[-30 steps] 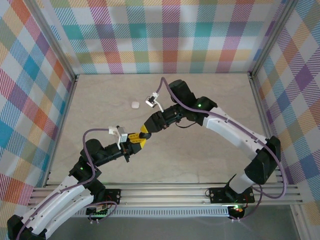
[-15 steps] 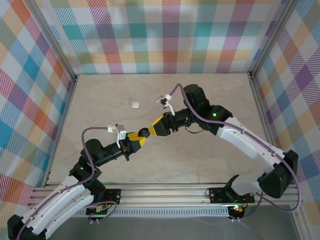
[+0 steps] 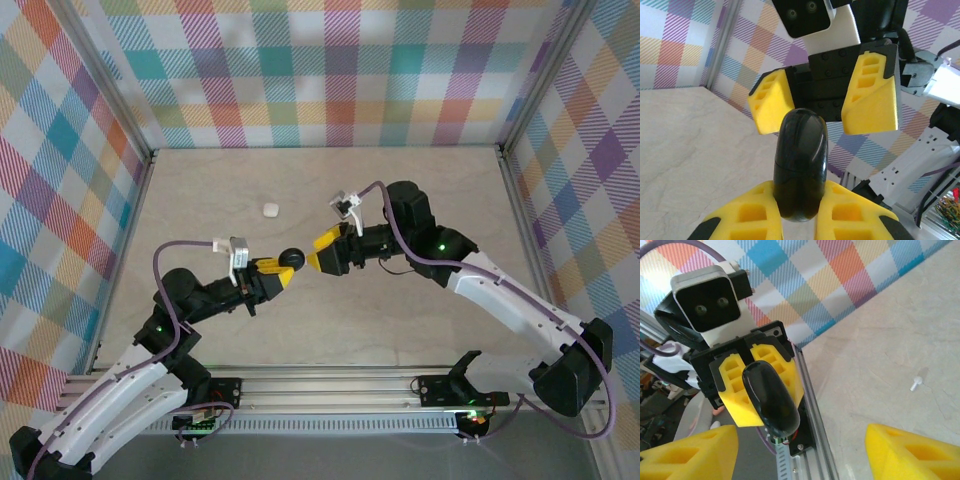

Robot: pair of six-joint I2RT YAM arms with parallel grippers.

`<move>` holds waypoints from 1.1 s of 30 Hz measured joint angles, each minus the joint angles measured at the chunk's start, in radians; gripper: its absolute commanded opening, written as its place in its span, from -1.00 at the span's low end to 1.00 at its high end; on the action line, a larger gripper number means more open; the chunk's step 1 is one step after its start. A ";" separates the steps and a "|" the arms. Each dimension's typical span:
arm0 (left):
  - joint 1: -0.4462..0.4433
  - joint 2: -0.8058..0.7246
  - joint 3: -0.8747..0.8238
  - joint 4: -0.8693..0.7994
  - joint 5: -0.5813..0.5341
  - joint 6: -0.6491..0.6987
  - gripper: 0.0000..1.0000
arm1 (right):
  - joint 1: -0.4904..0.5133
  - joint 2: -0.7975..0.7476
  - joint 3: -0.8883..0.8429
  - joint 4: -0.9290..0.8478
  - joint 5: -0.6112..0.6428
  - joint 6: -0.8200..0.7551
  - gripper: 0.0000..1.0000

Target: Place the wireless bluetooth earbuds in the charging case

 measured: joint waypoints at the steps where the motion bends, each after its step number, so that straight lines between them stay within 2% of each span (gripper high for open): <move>1: 0.000 0.003 0.001 0.009 0.007 -0.007 -1.00 | 0.000 0.000 0.000 0.017 -0.011 0.009 0.35; 8: 0.000 0.024 0.003 0.074 0.032 -0.055 -1.00 | 0.000 0.018 -0.001 0.146 -0.113 0.081 0.24; 15: 0.000 0.047 0.016 0.118 0.048 -0.094 -1.00 | 0.000 0.064 -0.001 0.169 -0.171 0.105 0.07; 18: 0.000 0.049 0.020 0.136 0.052 -0.107 -1.00 | 0.000 0.079 -0.001 0.172 -0.191 0.110 -0.06; 23: 0.000 0.063 0.025 0.135 0.048 -0.117 -1.00 | 0.000 0.094 0.011 0.178 -0.221 0.115 -0.42; 26: 0.000 0.070 0.031 0.135 0.043 -0.125 -0.98 | 0.000 0.098 0.015 0.189 -0.229 0.109 -0.54; 29: 0.000 0.070 0.033 0.135 0.033 -0.137 -0.68 | -0.001 0.100 0.015 0.200 -0.229 0.105 -0.63; 33: 0.000 0.068 0.037 0.109 0.018 -0.125 0.00 | -0.002 0.103 0.018 0.175 -0.201 0.101 -0.66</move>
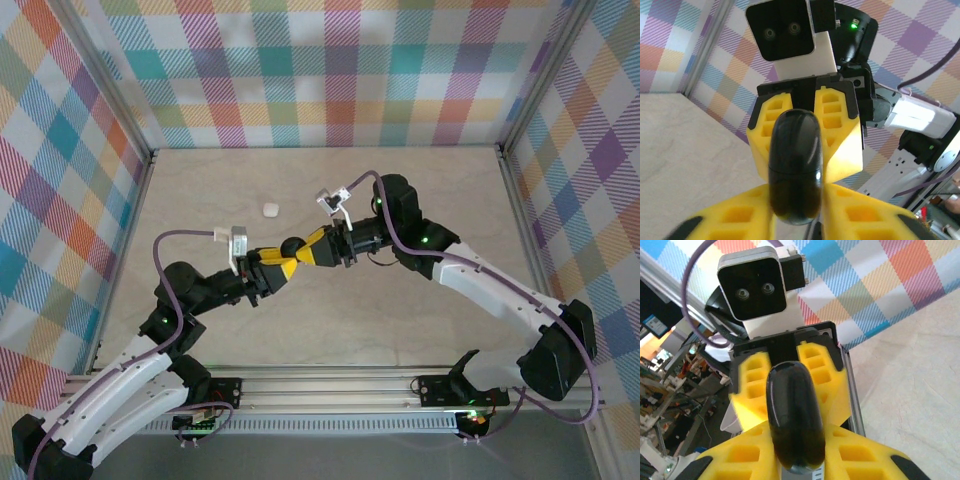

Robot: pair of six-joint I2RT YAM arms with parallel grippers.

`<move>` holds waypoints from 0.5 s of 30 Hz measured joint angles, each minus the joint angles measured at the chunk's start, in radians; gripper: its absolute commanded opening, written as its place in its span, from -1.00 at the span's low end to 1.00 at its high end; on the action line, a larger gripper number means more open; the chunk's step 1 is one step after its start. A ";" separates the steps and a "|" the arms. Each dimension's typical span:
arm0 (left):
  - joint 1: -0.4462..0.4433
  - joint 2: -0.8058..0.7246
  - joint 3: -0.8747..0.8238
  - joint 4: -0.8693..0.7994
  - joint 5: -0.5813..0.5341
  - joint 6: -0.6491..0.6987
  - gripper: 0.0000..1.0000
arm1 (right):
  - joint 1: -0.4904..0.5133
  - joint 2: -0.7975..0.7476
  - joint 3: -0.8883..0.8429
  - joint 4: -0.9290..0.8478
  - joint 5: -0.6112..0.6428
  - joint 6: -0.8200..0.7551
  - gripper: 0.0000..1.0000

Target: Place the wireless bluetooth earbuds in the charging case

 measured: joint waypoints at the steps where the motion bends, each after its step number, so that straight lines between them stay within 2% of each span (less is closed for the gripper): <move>1: 0.000 -0.003 0.005 -0.024 -0.012 0.009 0.13 | -0.003 0.000 0.003 -0.020 0.017 -0.003 -0.66; 5: 0.000 -0.031 0.063 -0.210 -0.132 0.072 0.54 | -0.050 0.001 0.008 -0.087 0.068 -0.010 -0.65; 9: 0.000 -0.067 0.119 -0.394 -0.304 0.142 0.63 | -0.175 0.021 0.018 -0.182 0.112 -0.014 -0.65; 15: 0.000 -0.097 0.118 -0.515 -0.442 0.182 0.67 | -0.366 0.153 0.023 -0.286 0.147 -0.031 -0.64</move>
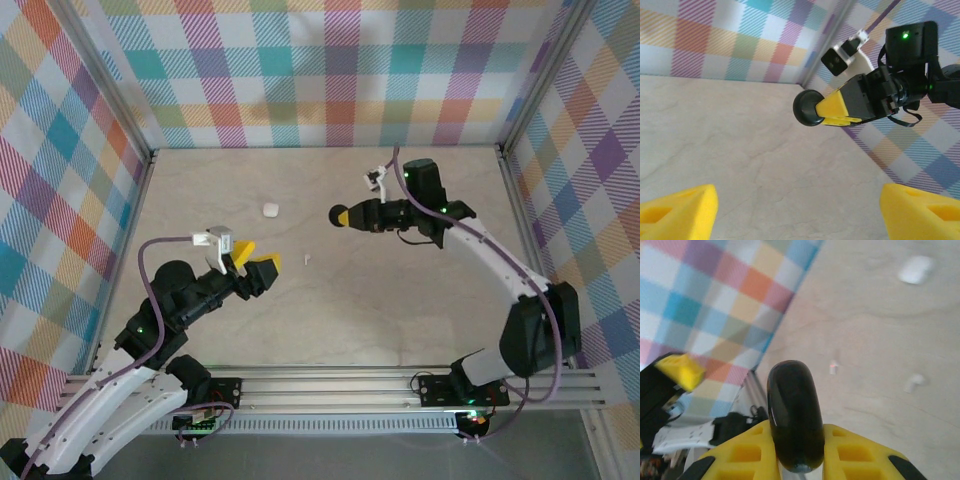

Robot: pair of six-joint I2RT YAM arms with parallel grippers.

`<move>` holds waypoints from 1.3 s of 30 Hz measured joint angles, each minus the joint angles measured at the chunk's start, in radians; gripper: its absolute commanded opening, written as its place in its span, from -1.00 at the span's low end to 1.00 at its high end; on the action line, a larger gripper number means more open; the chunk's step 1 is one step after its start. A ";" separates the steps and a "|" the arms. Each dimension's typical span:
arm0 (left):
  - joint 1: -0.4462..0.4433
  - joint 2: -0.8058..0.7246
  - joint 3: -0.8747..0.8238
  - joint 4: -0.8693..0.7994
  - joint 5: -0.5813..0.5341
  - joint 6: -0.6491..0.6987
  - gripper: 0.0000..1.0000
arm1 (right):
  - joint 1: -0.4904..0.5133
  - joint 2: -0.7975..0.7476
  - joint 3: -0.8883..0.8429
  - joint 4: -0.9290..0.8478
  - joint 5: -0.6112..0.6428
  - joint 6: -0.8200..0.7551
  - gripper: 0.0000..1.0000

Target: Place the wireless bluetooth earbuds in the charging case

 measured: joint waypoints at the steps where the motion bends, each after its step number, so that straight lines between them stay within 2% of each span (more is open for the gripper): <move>1: 0.000 0.000 0.000 -0.012 -0.013 0.004 0.68 | -0.023 0.032 0.003 -0.013 0.008 -0.008 -0.64; 7: 0.000 0.021 -0.002 -0.053 -0.071 0.042 0.70 | -0.134 0.349 0.131 -0.123 0.063 -0.069 -0.68; 11: 0.000 0.055 -0.002 -0.070 -0.089 0.066 0.71 | -0.162 0.532 0.266 -0.230 0.143 -0.130 -0.68; 15: 0.000 0.108 -0.002 -0.068 -0.090 0.082 0.71 | -0.172 0.637 0.379 -0.315 0.216 -0.179 -0.67; 20: 0.000 0.181 -0.002 -0.064 -0.089 0.098 0.72 | -0.185 0.700 0.468 -0.381 0.258 -0.218 -0.62; 26: 0.002 0.234 -0.002 -0.057 -0.089 0.105 0.73 | -0.196 0.719 0.482 -0.429 0.282 -0.243 -0.48; 32: 0.005 0.322 0.021 -0.031 -0.073 0.119 0.73 | -0.198 0.719 0.483 -0.451 0.300 -0.254 -0.21; 39: 0.042 0.494 0.117 -0.020 -0.063 0.139 0.75 | -0.198 0.690 0.443 -0.471 0.351 -0.254 -0.04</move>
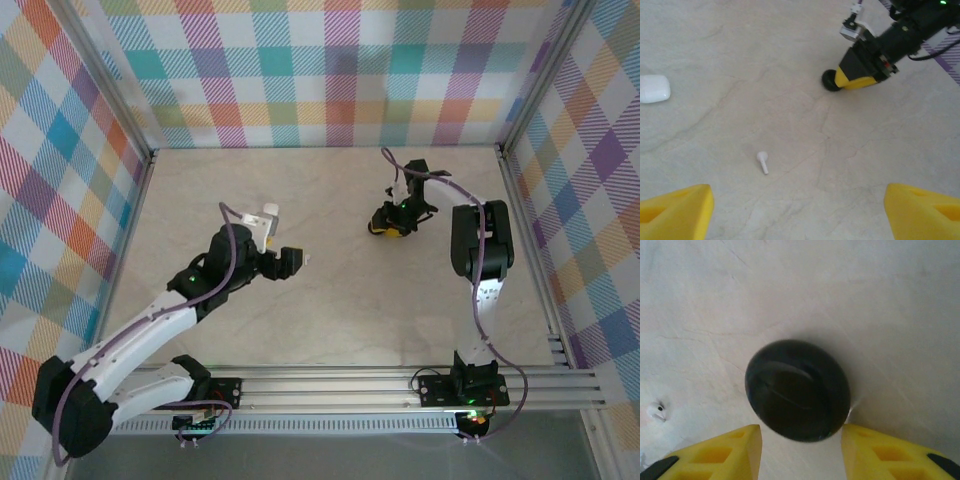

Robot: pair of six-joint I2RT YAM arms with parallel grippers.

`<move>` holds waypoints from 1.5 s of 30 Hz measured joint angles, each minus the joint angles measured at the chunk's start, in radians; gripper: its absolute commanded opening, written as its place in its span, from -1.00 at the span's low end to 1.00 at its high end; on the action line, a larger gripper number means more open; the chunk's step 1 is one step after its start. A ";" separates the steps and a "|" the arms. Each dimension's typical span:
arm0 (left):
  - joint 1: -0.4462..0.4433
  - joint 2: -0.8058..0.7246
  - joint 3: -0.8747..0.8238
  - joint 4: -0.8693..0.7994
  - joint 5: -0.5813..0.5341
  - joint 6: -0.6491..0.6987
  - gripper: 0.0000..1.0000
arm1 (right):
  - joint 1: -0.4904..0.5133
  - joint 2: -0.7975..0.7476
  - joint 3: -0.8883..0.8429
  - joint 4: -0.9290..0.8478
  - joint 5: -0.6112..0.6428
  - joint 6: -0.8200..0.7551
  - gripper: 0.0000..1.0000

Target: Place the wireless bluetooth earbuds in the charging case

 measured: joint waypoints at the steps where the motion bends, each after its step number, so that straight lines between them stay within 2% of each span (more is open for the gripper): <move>1: 0.008 0.028 0.021 -0.004 -0.001 0.003 0.75 | 0.000 -0.012 -0.010 -0.003 0.008 0.000 -0.03; 4: 0.037 0.141 0.122 -0.048 -0.011 0.005 0.72 | 0.000 -0.067 -0.040 -0.006 0.032 -0.001 -0.02; 10: 0.122 0.422 0.401 -0.169 -0.026 -0.004 0.54 | 0.000 -0.208 -0.116 0.018 0.059 -0.002 0.00; 18: 0.231 0.834 0.752 -0.317 -0.010 -0.076 0.49 | 0.001 -0.338 -0.296 0.132 -0.013 0.020 0.00; 24: 0.289 1.070 0.969 -0.435 -0.034 -0.116 0.47 | 0.017 -0.397 -0.359 0.182 -0.058 0.037 0.01; 31: 0.314 1.177 1.090 -0.516 -0.060 -0.126 0.45 | 0.021 -0.447 -0.388 0.213 -0.072 0.039 0.02; 37: 0.325 1.204 1.106 -0.542 -0.073 -0.125 0.45 | 0.021 -0.448 -0.389 0.219 -0.076 0.039 0.03; 45: 0.332 1.243 1.109 -0.541 -0.055 -0.076 0.33 | 0.021 -0.449 -0.389 0.236 -0.092 0.047 0.03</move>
